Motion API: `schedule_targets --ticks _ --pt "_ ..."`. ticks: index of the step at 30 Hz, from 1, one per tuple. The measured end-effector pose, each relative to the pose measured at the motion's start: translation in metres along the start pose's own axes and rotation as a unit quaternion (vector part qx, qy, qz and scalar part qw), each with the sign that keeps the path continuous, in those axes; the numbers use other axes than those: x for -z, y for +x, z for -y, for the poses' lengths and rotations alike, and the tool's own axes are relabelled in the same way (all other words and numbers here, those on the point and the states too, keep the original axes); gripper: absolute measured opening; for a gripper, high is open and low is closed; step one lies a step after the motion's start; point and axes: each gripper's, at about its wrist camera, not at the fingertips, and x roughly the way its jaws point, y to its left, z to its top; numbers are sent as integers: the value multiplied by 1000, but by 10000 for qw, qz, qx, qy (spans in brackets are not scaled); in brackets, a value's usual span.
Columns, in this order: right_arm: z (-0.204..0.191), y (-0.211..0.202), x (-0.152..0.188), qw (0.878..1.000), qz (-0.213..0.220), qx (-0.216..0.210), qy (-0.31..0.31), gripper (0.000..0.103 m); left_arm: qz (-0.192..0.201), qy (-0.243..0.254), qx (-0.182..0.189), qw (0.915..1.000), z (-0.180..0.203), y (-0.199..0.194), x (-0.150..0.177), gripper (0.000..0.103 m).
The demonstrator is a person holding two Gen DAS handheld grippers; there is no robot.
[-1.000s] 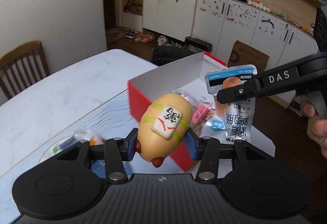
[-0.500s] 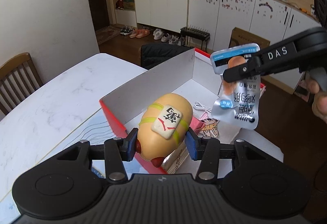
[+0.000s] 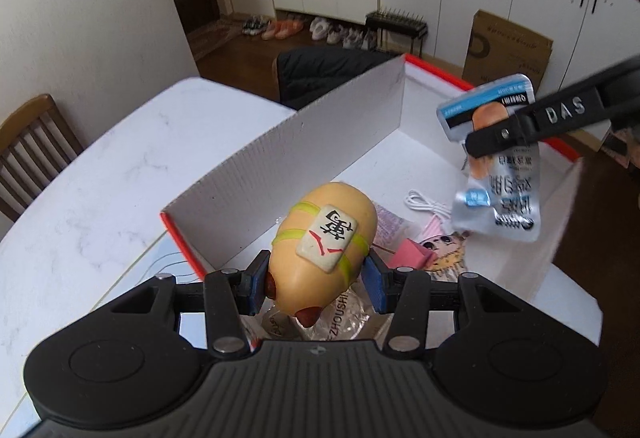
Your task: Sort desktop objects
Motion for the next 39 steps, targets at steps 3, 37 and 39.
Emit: schedule_targets --ticks 3,37,39 --pt "3 16 -2 9995 -283 60 -95 17 -181 -37 -15 9998 -2 16 -5 47" --pt "0 49 5 9932 -822 478 -664 34 -238 184 80 9995 7 26 0 70" --pt "-1 42 6 9936 -789 421 -692 44 -157 146 126 9997 7 19 0 70"
